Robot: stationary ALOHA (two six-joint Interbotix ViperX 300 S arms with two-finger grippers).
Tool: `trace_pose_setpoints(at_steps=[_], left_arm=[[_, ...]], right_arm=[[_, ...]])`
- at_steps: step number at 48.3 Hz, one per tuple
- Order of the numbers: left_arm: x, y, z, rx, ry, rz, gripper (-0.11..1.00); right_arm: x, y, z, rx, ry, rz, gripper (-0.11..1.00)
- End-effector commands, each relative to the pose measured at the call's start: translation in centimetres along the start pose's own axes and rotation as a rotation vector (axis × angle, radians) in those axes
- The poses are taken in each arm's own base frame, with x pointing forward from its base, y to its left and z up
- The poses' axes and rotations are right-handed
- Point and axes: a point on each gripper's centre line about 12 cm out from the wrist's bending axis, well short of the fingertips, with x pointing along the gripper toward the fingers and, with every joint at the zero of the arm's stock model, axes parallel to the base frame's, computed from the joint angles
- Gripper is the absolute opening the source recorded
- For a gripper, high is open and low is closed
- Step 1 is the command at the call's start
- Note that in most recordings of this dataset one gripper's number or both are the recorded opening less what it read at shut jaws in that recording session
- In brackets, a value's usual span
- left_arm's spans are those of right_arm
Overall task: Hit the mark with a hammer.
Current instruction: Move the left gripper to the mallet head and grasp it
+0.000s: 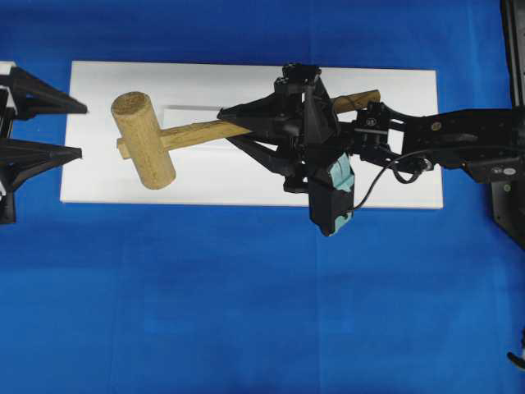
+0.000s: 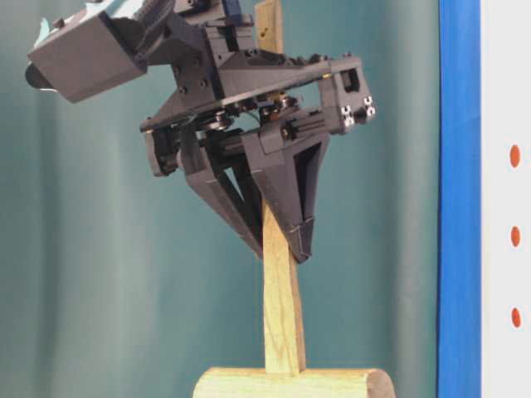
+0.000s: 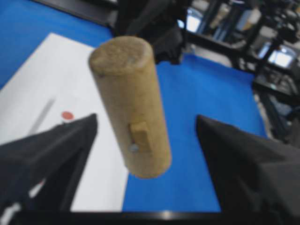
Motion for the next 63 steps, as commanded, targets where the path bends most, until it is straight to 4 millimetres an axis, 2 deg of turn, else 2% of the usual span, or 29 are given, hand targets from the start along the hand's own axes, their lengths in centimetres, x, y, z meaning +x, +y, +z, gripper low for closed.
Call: trace_pose_setpoints(at_steps=[1,4,14,37,46,54,58,63], left_arm=[[0.2,0.1,0.5,-0.004,-0.012,0.011,0.88],[0.2,0.3,0.5,-0.006,-0.018,0.017,0.94],[1.0,0.8,0.7,-0.015,-0.058,0.033,0.94],[7.1,0.9,0.5,-0.056,-0.052,0.030,0.94],[8.2,1.0,0.4,-0.059,-0.036,0.037,0.94],[8.3,1.1,0.6,-0.073,-0.043,0.038,0.93],[8.3,1.2,0.6,-0.097,-0.043,0.040,0.88],[8.2,1.2,0.5,-0.122,-0.040,0.040,0.64]], right_arm=[[-0.5,-1.6,1.4,0.013,-0.044,-0.051,0.09],[-0.5,-1.6,1.4,0.013,-0.044,-0.051,0.09],[-0.4,-1.7,1.5,0.014,-0.046,-0.053,0.09],[-0.5,-1.7,1.5,0.014,-0.046,-0.053,0.09],[-0.4,-1.8,1.5,0.016,-0.044,-0.055,0.09],[-0.4,-2.0,1.4,0.020,-0.040,-0.059,0.09],[-0.4,-2.0,1.2,0.025,-0.033,-0.056,0.09],[-0.3,-1.9,1.1,0.026,-0.027,-0.048,0.09]])
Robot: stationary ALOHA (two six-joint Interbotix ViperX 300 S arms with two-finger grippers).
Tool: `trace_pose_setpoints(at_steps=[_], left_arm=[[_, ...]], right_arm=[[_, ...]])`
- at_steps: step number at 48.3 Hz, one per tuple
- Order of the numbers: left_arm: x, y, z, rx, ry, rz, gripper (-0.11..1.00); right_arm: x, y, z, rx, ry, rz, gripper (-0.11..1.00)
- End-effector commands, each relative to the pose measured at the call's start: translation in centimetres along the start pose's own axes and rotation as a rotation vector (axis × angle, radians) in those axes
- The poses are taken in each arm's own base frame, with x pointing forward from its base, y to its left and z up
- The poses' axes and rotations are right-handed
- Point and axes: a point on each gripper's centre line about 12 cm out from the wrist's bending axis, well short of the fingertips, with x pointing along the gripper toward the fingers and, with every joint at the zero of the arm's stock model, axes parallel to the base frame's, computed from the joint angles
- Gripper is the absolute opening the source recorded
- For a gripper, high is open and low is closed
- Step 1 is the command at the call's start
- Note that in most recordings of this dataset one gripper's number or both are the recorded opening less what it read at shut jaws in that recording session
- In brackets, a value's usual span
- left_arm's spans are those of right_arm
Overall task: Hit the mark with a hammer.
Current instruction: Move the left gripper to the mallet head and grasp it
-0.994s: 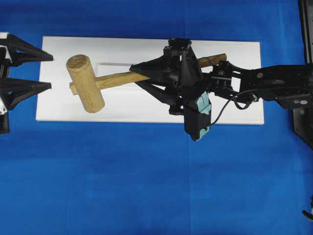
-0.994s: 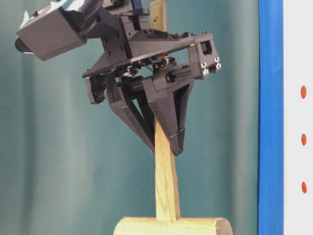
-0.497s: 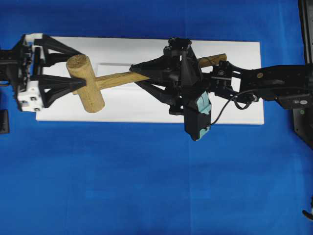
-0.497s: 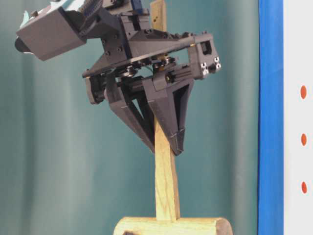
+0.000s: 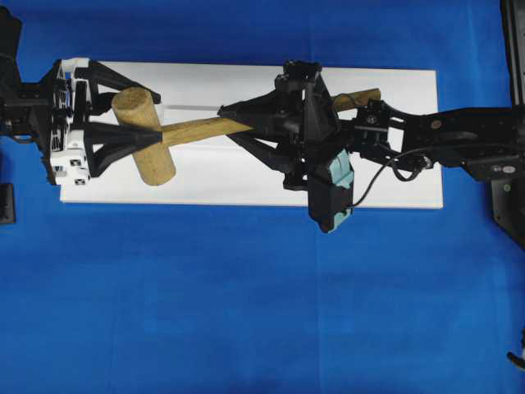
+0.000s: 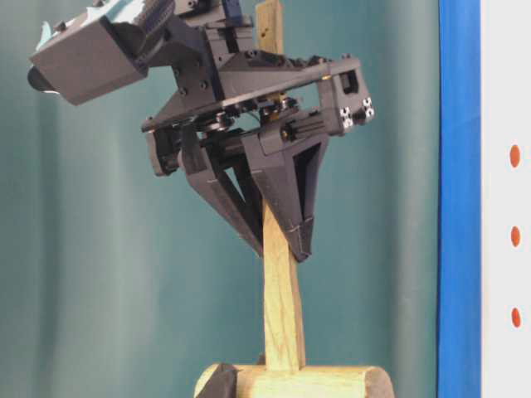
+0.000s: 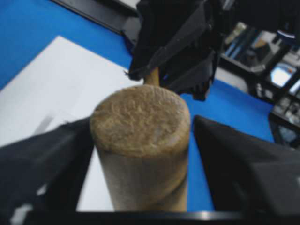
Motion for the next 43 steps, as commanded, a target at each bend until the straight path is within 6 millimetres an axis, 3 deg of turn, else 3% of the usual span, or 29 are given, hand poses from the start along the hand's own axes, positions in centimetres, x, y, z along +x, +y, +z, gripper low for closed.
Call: trace_pose_setpoints(at_steps=[1,4,38,43], left_arm=[[0.2,-0.4,0.9,-0.011,-0.030,-0.012,0.59],[0.2,-0.5,0.9,-0.004,-0.026,-0.017,0.45],[0.2,-0.7,1.1,-0.003,-0.022,-0.018,0.47],[0.2,-0.7,1.1,-0.001,-0.017,-0.015,0.47]], right_arm=[[-0.4,-1.7,1.4,0.015,-0.037,-0.042,0.09],[-0.4,-1.7,1.3,0.015,-0.034,-0.039,0.09],[-0.1,-1.5,-0.2,0.105,0.075,0.063,0.10],[-0.1,-1.4,-0.3,0.128,0.085,0.065,0.29]])
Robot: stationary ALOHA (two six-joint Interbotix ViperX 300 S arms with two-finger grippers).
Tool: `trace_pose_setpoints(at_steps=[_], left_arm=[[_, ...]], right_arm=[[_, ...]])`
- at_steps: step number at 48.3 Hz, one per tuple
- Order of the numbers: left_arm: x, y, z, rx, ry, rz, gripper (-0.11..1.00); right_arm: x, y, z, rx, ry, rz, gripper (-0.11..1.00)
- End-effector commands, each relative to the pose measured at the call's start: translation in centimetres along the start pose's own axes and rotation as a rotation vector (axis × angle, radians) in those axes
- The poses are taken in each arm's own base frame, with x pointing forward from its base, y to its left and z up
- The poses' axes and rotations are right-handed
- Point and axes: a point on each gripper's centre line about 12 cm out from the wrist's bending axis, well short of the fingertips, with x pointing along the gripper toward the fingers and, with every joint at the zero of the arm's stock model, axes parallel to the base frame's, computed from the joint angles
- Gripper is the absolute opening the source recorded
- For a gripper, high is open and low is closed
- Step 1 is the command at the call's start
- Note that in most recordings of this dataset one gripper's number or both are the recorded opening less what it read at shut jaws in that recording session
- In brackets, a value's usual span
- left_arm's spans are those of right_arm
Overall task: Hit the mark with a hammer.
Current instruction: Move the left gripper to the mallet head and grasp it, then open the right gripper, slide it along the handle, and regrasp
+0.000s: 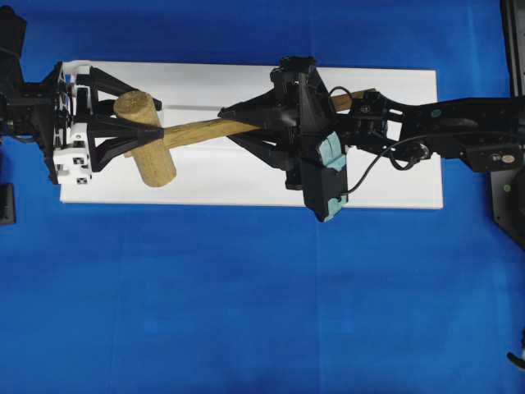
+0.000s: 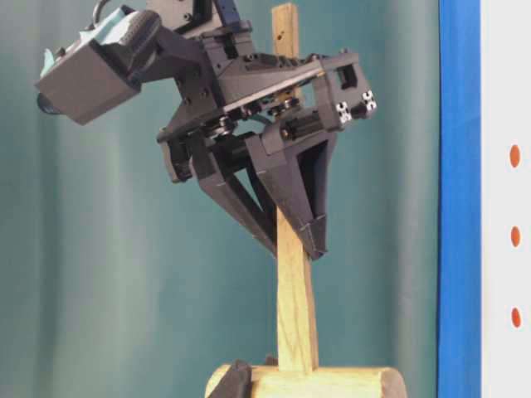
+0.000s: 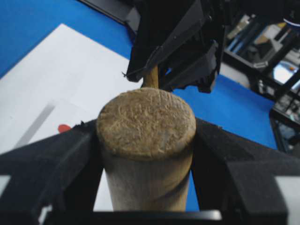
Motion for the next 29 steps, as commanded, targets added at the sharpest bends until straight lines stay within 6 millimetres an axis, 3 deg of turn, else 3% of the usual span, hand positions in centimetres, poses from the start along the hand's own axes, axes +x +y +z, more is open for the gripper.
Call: trace_pose_setpoints(at_steps=[1,8,12,29], left_arm=[[0.1,-0.7,1.3,0.007,-0.037,-0.023,0.47],[0.1,-0.7,1.2,0.027,-0.027,-0.019,0.46],[0.1,-0.7,1.0,0.080,-0.017,-0.015,0.46],[0.2,-0.4,0.3,0.444,0.058,0.002,0.46]], right_arm=[[-0.5,-1.4,0.8,0.038,-0.020,-0.037,0.35],[-0.7,-0.9,1.1,0.064,-0.019,-0.023,0.78],[-0.9,-0.9,1.4,0.107,-0.015,-0.006,0.94],[-1.8,-0.8,2.7,0.370,0.016,0.093,0.94]])
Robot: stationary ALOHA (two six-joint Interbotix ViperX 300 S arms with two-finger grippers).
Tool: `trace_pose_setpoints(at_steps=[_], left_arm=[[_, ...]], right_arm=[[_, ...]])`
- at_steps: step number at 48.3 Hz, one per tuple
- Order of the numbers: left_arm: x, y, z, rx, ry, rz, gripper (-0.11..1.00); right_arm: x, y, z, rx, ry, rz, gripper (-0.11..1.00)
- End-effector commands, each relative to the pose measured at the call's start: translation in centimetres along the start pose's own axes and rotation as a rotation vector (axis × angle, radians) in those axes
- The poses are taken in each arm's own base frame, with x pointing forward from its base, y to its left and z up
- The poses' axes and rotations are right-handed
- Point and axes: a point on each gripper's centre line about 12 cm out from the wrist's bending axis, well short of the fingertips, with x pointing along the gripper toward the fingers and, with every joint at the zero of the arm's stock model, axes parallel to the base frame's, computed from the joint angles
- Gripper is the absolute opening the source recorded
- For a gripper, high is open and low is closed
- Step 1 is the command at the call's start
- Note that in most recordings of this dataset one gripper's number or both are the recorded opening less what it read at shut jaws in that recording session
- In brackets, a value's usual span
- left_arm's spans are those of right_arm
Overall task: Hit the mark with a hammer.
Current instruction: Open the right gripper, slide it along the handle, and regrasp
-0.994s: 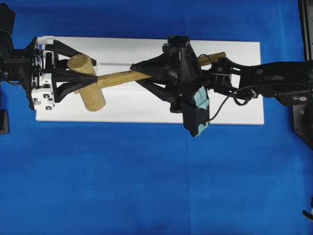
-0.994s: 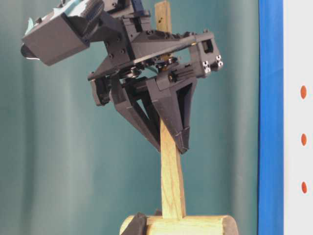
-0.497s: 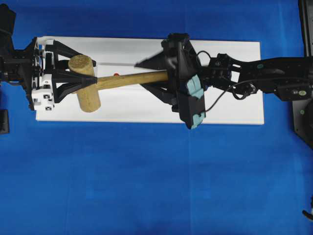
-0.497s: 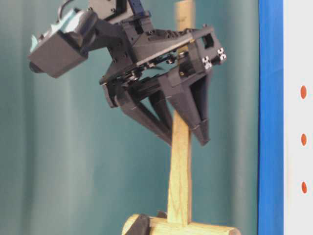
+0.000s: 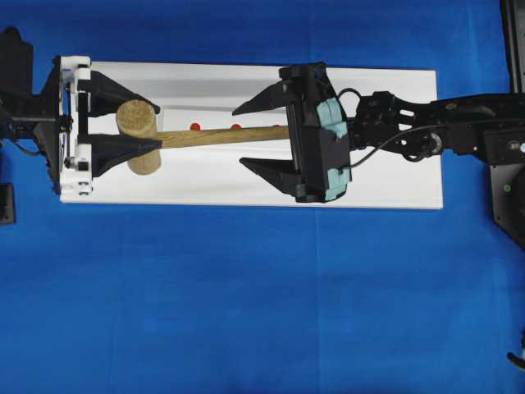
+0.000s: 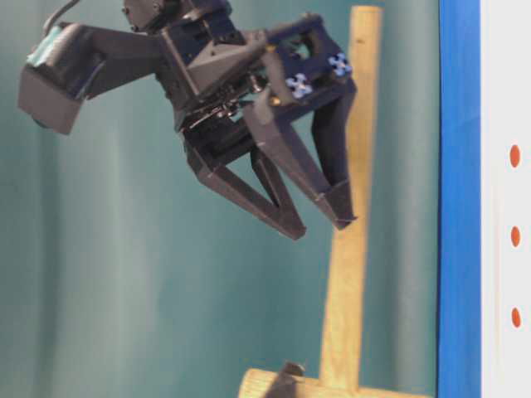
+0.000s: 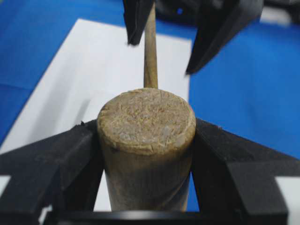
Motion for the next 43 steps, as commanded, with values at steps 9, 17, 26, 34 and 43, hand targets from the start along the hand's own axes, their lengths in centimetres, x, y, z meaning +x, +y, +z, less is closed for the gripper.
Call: trace_pose_setpoints(at_steps=[9,17,26,34,43], left_arm=[[0.2,-0.4,1.7,0.148,-0.037,-0.009,0.46],[0.2,-0.4,1.7,0.154,-0.037,-0.009,0.46],[0.2,-0.6,1.8,0.156,-0.040,-0.016,0.47],[0.3,-0.9,2.2,0.159,-0.049,-0.028,0.47],[0.3,-1.0,2.2,0.160,-0.049,-0.031,0.46]], right_arm=[[-0.6,-0.5,1.7,0.093,-0.037,-0.003,0.94],[-0.3,-0.5,1.5,0.135,-0.030,-0.003,0.94],[1.7,-0.2,0.5,0.172,0.009,-0.001,0.94],[3.4,0.0,-0.1,0.189,0.035,0.003,0.94],[3.7,0.0,0.0,0.195,0.034,0.001,0.92]])
